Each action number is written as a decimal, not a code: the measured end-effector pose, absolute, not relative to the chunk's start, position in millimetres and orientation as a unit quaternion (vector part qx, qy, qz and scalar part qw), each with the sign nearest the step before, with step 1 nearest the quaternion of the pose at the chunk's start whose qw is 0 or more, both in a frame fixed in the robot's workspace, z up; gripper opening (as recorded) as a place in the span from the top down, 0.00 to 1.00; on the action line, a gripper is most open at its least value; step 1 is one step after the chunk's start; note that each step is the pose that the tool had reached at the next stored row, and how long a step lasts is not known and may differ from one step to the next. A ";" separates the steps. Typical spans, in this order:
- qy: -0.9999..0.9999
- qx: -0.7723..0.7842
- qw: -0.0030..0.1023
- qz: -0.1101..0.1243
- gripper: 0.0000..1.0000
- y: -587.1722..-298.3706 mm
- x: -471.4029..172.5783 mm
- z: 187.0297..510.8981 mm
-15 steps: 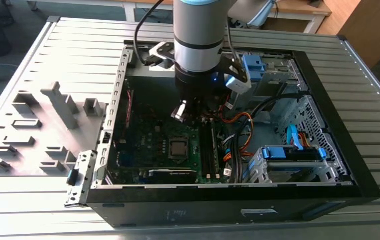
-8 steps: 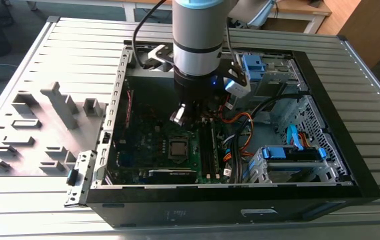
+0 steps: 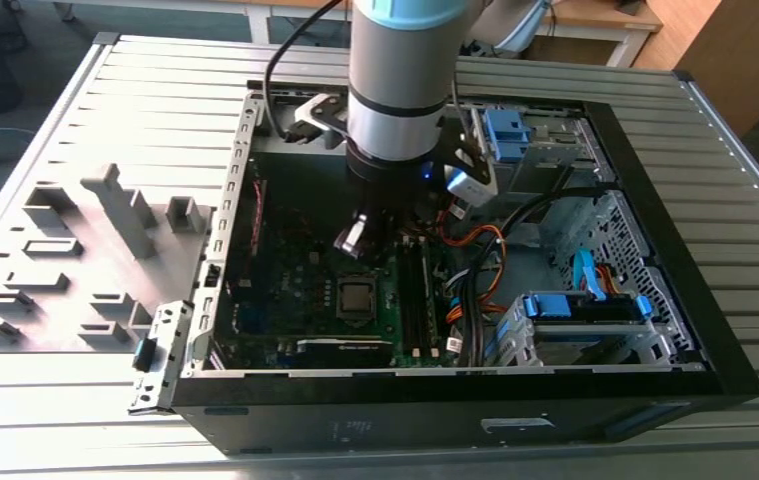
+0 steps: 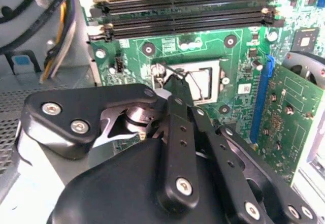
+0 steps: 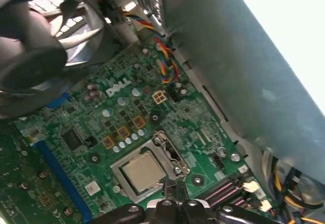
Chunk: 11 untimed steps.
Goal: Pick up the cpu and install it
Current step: 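Install the first cpu locking lever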
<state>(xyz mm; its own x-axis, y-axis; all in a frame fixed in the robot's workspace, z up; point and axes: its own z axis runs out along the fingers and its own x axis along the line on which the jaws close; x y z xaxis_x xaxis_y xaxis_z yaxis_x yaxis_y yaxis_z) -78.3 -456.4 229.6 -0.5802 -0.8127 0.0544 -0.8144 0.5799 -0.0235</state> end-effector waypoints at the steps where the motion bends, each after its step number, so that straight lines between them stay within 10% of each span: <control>1: -0.889 0.458 0.021 0.022 0.89 -457.2 -78.2 229.4; 11: -0.889 0.457 0.032 0.016 0.89 -458.8 -74.9 227.9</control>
